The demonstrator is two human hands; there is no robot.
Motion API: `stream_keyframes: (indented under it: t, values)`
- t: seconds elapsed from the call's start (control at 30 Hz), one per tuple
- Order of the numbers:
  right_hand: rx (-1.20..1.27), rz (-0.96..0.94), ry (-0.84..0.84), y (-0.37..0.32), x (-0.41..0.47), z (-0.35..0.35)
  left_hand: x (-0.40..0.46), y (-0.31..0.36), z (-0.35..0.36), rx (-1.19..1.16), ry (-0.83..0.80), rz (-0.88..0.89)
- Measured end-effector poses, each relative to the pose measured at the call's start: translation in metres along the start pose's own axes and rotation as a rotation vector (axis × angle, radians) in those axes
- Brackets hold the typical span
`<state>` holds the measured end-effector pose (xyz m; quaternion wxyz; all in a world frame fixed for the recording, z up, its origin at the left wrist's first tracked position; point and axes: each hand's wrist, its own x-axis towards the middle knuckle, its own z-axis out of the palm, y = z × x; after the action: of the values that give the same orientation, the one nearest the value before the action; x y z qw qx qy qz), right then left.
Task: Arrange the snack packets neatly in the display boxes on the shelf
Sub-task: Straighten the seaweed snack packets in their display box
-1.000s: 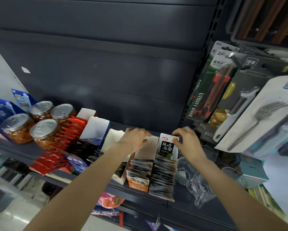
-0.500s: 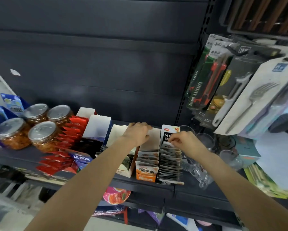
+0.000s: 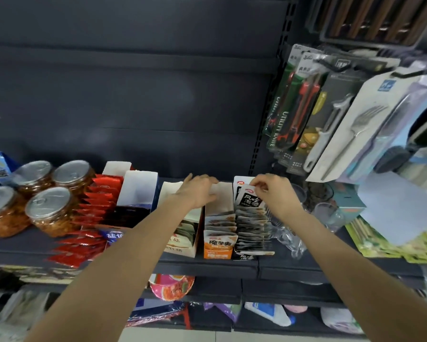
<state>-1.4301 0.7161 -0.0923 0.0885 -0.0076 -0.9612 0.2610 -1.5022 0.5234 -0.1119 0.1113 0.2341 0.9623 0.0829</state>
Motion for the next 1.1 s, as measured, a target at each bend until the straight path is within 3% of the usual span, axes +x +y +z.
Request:
stream_keyframes:
  t: [0.13, 0.23, 0.47, 0.63, 0.8, 0.9, 1.03, 1.1]
  values:
    - [0.075, 0.011, 0.076, -0.002, -0.002, -0.011, 0.001, 0.011, -0.002, -0.184, 0.132, -0.104]
    - [0.125, 0.001, 0.131, -0.002, -0.004, -0.022, 0.000, 0.023, 0.001, -0.389, 0.266, -0.041]
    - [0.364, 0.052, 0.230, 0.005, -0.008, -0.052, -0.014, 0.050, -0.003, -0.535, 0.123, -0.040]
    - [0.672, 0.074, 0.245, 0.004, -0.013, -0.062, -0.025, 0.051, -0.013, -1.140, 0.068, -0.138]
    - [0.489, 0.032, 0.318, 0.002, -0.019, -0.059, -0.035, 0.039, -0.022, -1.421, 0.130, -0.262]
    - [0.418, 0.073, 0.270, 0.001, -0.020, -0.052, -0.042, 0.028, -0.027, -1.512, 0.214, -0.286]
    - [0.825, 0.263, 0.149, -0.010, -0.024, -0.046, -0.053, 0.014, -0.033, -1.572, 0.245, -0.199]
    - [0.992, 0.327, 0.159, -0.015, -0.027, -0.044, -0.058, 0.011, -0.033, -1.486, 0.254, -0.121]
